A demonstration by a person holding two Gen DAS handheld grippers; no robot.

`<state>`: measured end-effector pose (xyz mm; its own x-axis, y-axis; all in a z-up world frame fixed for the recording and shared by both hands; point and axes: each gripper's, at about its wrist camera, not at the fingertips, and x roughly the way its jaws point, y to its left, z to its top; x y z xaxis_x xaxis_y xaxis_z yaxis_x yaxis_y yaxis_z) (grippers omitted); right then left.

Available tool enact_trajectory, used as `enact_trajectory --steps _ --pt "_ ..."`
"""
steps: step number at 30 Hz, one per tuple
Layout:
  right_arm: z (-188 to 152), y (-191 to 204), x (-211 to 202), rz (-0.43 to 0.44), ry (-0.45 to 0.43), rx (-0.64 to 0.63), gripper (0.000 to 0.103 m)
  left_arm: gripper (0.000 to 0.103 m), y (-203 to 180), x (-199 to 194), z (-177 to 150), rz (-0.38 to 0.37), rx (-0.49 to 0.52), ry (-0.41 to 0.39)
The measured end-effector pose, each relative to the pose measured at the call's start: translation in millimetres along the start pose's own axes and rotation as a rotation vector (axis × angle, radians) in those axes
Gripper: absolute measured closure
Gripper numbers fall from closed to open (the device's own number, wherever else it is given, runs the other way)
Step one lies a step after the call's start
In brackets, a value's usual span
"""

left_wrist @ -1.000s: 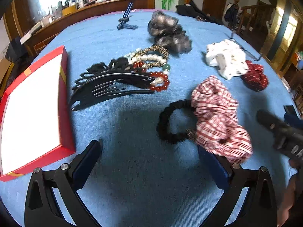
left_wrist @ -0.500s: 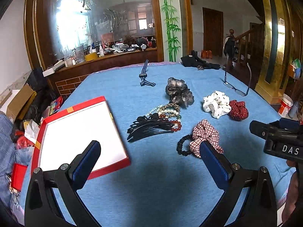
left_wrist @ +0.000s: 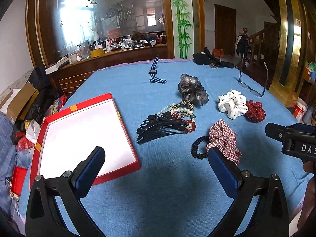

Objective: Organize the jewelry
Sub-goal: 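Move both tools toward the scrunchies on the table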

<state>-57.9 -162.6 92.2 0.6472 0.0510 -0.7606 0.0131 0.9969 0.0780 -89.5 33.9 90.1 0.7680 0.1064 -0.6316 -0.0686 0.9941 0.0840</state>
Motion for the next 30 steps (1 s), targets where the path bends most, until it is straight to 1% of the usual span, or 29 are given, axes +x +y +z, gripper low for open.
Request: enact_trajectory --steps 17,30 --pt "-2.4 3.4 6.5 0.007 0.021 -0.011 0.002 0.0 -2.0 6.1 -4.2 0.002 0.007 0.019" --pt "-0.8 -7.4 12.7 0.017 0.036 0.013 0.002 0.0 -8.8 12.6 -3.3 -0.003 0.022 0.048"
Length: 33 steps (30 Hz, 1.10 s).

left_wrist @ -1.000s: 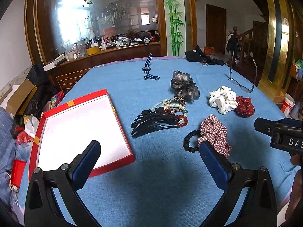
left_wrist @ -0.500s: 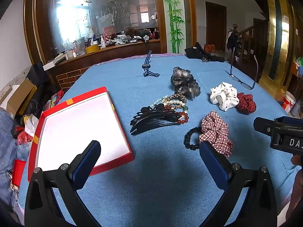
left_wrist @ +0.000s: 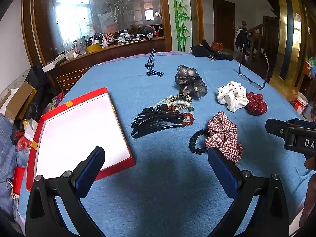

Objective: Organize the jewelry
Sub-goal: 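Move both tools toward the scrunchies on the table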

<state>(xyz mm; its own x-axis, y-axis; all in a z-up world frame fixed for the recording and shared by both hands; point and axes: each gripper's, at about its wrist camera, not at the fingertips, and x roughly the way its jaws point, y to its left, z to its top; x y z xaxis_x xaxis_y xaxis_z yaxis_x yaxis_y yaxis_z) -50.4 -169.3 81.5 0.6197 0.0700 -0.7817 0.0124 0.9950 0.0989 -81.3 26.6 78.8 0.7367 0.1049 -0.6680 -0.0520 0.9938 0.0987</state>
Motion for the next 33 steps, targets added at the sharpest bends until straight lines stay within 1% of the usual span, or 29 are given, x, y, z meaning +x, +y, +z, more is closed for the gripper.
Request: enact_trajectory --steps 9,10,12,14,15,17,20,22,24,25,28,33 --pt "4.0 -12.7 6.0 0.017 0.012 0.015 0.002 0.0 -9.5 5.9 4.2 -0.001 0.019 0.024" --pt "4.5 -14.8 6.7 0.018 0.013 0.017 0.002 0.0 -9.7 6.3 5.4 -0.01 0.021 0.026" --pt "6.9 -22.0 7.1 0.018 0.014 0.024 0.002 0.0 -6.0 7.4 9.4 -0.065 0.014 0.047" --pt "9.4 -29.8 6.1 0.015 0.008 0.035 0.002 0.0 2.9 10.2 13.8 -0.125 -0.02 0.073" --pt "11.1 -35.9 4.9 0.017 0.003 0.046 0.002 0.0 6.6 11.7 15.7 -0.14 -0.032 0.083" --pt "13.1 -46.3 4.0 0.016 -0.004 0.069 0.002 0.0 14.6 16.4 19.9 -0.147 -0.045 0.109" --pt "15.4 -58.0 5.8 0.015 0.001 0.094 0.002 0.0 29.7 29.6 29.4 -0.151 -0.081 0.173" --pt "16.2 -66.1 9.0 0.022 0.011 0.114 0.002 0.0 41.4 39.0 37.4 -0.175 -0.12 0.203" --pt "17.1 -72.1 11.8 0.024 0.02 0.126 0.002 0.0 46.8 47.6 42.6 -0.179 -0.139 0.238" --pt "17.9 -75.1 12.8 0.022 0.022 0.133 0.002 0.0 48.6 51.9 46.1 -0.194 -0.15 0.256" --pt "21.3 -83.7 15.5 0.017 0.027 0.15 0.002 0.0 46.0 56.2 55.5 -0.214 -0.155 0.264" --pt "31.1 -94.1 14.6 0.006 0.019 0.165 0.002 0.0 25.6 57.5 70.3 -0.25 -0.115 0.261"
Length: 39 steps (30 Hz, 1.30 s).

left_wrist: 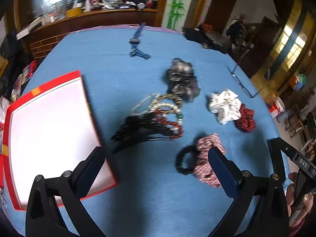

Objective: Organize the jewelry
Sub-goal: 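Move both tools toward the scrunchies on the table, then grasp the plaid scrunchie with left gripper while right gripper grasps the red polka-dot scrunchie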

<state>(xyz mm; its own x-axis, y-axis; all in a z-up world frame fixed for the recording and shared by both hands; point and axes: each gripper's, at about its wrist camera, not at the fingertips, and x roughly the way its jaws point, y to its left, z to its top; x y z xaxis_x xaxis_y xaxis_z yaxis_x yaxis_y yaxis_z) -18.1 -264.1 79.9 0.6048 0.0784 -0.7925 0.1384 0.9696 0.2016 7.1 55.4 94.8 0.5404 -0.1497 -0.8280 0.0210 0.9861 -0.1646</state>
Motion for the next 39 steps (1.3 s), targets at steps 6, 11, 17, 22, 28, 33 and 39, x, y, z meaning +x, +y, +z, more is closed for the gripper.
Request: enact_trajectory --steps 6,11,17,22,28,33,39 --pt "14.5 -0.9 5.9 -0.022 -0.004 -0.004 0.002 0.0 -32.1 13.3 5.8 -0.035 0.053 0.032" --pt "30.7 8.7 25.5 -0.031 0.024 -0.026 0.002 0.0 -51.1 23.8 5.0 -0.041 0.088 0.052" --pt "41.0 26.1 49.8 -0.038 0.06 -0.06 0.002 0.0 -57.1 33.4 1.2 -0.037 0.105 0.074" --pt "44.0 39.8 72.4 -0.061 0.094 -0.101 0.002 0.0 -59.5 40.0 -1.8 -0.025 0.116 0.085" --pt "46.4 41.6 95.3 -0.086 0.133 -0.114 0.002 0.0 -65.2 46.2 -7.3 -0.01 0.141 0.1" --pt "45.6 42.3 107.1 -0.087 0.161 -0.12 0.012 0.0 -67.0 48.9 -10.1 -0.003 0.149 0.104" --pt "41.7 43.5 115.4 -0.079 0.185 -0.136 0.039 0.0 -66.9 51.9 -12.2 0.006 0.154 0.111"
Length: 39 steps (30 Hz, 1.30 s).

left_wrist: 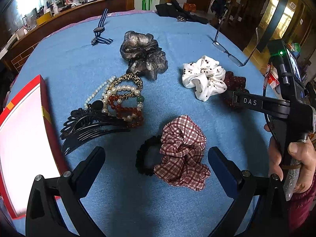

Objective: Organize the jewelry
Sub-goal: 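Grasp the plaid scrunchie with left gripper while right gripper grasps the red polka-dot scrunchie, then carry both scrunchies over the red-rimmed tray and lower them inside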

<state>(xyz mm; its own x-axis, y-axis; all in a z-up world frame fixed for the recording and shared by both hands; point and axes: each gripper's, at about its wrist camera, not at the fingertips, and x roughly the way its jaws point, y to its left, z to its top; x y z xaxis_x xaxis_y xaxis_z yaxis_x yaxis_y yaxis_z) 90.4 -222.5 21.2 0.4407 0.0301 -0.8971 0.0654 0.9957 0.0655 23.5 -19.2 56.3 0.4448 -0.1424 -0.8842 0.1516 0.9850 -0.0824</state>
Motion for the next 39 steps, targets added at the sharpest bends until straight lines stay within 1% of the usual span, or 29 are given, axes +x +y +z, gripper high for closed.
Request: enact_trajectory --steps 2,3,4,5,8,11,14,16,17,18,19,20,22,23,25,27,30,33,39 --pt "-0.8 2.1 0.6 -0.007 0.0 -0.014 0.06 0.0 -1.0 1.2 -0.2 0.004 0.006 0.001" --pt "-1.4 2.9 0.3 -0.011 -0.004 -0.018 0.063 0.0 -1.4 1.7 -0.3 0.004 0.008 0.001" --pt "-2.3 2.7 -0.4 -0.011 -0.01 -0.018 0.07 0.0 -1.7 2.0 -0.5 0.003 0.011 0.001" --pt "-2.2 2.0 -0.5 -0.008 -0.011 -0.017 0.074 0.0 -2.3 2.5 -0.7 0.003 0.014 0.002" --pt "-4.3 -0.8 -3.7 0.001 -0.021 -0.011 0.08 0.0 -4.8 5.5 -1.9 0.007 0.025 0.007" --pt "-6.8 -3.5 -7.2 0.009 -0.028 -0.001 0.081 0.0 -9.9 9.8 -4.0 0.012 0.041 0.013" --pt "-8.9 -5.6 -10.5 0.017 -0.031 0.006 0.081 0.001 -17.9 15.5 -7.0 0.034 0.071 0.01" --pt "-9.6 -6.4 -12.0 0.021 -0.033 0.009 0.081 0.008 -22.5 18.1 -9.2 0.058 0.09 0.002" --pt "-10.2 -6.9 -13.0 0.023 -0.034 0.01 0.081 0.009 -24.8 18.5 -10.5 0.072 0.099 -0.003" --pt "-11.1 -7.4 -14.3 0.025 -0.034 0.01 0.081 0.013 -25.6 18.0 -11.7 0.079 0.104 -0.01" --pt "-11.9 -8.3 -15.6 0.029 -0.036 0.013 0.081 0.02 -26.8 17.9 -12.6 0.088 0.107 -0.016" --pt "-12.8 -9.1 -17.2 0.032 -0.038 0.015 0.08 0.024 -28.2 17.9 -13.6 0.096 0.112 -0.021" --pt "-14.8 -11.3 -21.9 0.039 -0.046 0.021 0.08 0.044 -29.5 19.4 -15.2 0.105 0.116 -0.019" --pt "-15.0 -11.8 -23.3 0.041 -0.049 0.023 0.08 0.049 -28.9 20.6 -16.1 0.099 0.112 -0.013" --pt "-17.2 -13.8 -28.2 0.046 -0.057 0.026 0.08 0.069 -28.1 22.4 -17.5 0.083 0.111 -0.003" --pt "-20.3 -16.5 -33.5 0.052 -0.063 0.031 0.08 0.08 -28.3 21.1 -18.7 0.084 0.107 -0.011" --pt "-25.2 -20.4 -42.0 0.058 -0.075 0.036 0.08 0.087 -28.4 16.5 -19.8 0.063 0.106 -0.022" --pt "-29.3 -21.8 -52.2 0.07 -0.09 0.041 0.08 0.089 -28.4 8.9 -20.9 0.051 0.102 -0.036" --pt "-35.7 -16.2 -70.4 0.086 -0.119 0.03 0.08 0.089 -23.1 -11.6 -21.4 0.034 0.085 -0.083"
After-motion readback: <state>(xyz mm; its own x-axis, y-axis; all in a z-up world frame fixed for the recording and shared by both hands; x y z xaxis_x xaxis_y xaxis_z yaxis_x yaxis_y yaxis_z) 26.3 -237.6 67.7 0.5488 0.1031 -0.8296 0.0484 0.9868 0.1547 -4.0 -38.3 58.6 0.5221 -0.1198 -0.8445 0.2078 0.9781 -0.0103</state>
